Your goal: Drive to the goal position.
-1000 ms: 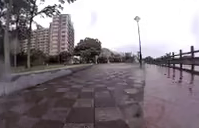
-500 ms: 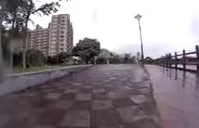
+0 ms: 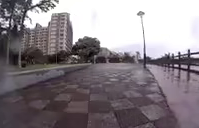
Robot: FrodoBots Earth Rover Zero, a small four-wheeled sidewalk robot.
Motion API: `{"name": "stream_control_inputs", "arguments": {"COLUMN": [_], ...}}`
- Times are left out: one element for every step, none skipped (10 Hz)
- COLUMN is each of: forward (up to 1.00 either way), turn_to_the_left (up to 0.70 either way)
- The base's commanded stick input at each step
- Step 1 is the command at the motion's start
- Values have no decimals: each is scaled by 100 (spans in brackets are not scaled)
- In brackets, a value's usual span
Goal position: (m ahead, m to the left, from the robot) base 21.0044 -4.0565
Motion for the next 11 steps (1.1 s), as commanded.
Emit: {"name": "stream_control_inputs", "arguments": {"forward": [100,100,100,100,100,100,100,100,100,100,100], "turn_to_the_left": [0,0,0,0,0,0,0,0,0,0,0]}}
